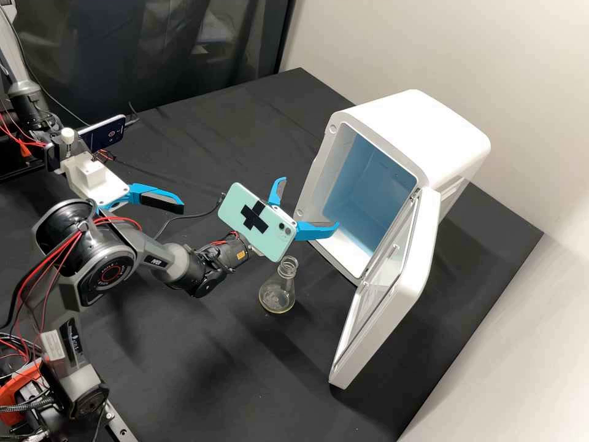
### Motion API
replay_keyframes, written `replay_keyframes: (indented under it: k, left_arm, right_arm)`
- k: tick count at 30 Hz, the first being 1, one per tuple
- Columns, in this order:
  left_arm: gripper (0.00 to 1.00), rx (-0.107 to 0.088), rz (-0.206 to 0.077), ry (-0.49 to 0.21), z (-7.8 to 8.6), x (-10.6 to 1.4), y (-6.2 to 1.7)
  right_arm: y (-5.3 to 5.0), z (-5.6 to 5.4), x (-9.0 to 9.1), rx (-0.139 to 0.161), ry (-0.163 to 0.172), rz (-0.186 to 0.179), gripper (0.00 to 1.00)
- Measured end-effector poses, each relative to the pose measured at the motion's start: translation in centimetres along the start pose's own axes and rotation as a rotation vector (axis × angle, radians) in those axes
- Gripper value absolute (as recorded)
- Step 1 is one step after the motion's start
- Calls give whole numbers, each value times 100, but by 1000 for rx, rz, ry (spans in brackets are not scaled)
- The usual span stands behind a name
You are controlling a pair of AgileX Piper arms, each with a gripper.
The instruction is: Place the flask in the incubator
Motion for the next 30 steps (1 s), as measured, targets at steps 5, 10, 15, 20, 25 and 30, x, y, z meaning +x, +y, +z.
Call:
replay_keyframes:
  k: [5, 10, 15, 20, 25, 30]
  left_arm:
    - [100, 0, 0, 0, 0, 0, 0]
    - [100, 0, 0, 0, 0, 0, 0]
    - [100, 3, -16, -1, -6, -13, -51]
    - [100, 31, -89, -13, -108, -120, -217]
    - [100, 10, -125, 17, -333, -271, -298]
    - [100, -19, -124, 57, -600, -437, -320]
  right_arm:
    - [0, 0, 0, 0, 0, 0, 100]
    - [0, 0, 0, 0, 0, 0, 100]
    - [0, 0, 0, 0, 0, 0, 100]
    - [0, 0, 0, 0, 0, 0, 100]
    - [0, 0, 0, 0, 0, 0, 100]
    - [0, 0, 0, 0, 0, 0, 100]
